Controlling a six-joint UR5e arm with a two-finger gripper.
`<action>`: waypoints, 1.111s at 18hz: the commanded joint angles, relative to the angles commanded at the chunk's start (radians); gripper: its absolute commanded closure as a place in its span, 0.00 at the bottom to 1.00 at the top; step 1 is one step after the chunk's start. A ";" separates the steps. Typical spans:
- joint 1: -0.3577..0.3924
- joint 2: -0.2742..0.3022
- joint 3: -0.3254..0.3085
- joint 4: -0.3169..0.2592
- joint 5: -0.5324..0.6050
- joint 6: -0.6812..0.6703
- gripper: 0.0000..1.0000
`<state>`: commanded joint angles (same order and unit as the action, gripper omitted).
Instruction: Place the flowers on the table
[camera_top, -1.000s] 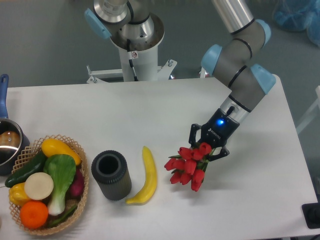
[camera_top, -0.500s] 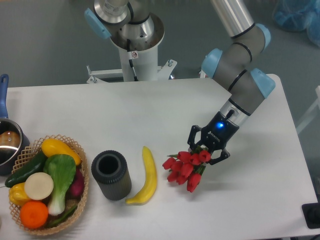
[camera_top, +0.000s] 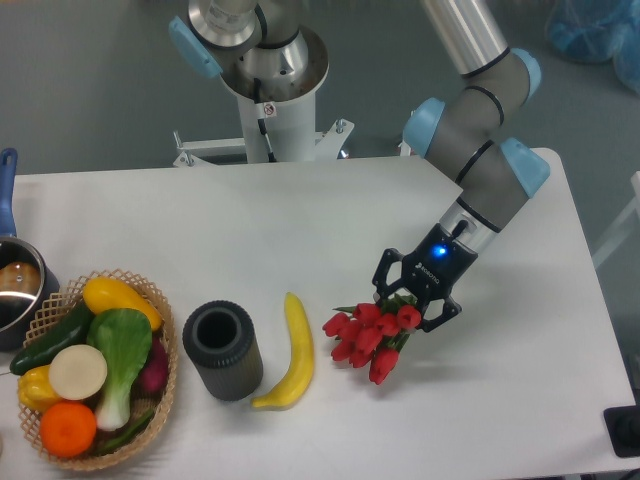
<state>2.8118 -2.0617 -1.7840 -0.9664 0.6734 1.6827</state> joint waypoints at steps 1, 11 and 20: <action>0.000 0.000 0.000 0.000 -0.002 0.006 0.23; 0.020 0.008 0.008 0.002 0.000 0.012 0.00; 0.087 0.222 0.060 -0.009 0.149 -0.006 0.00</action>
<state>2.8992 -1.8396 -1.7244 -0.9756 0.8220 1.6768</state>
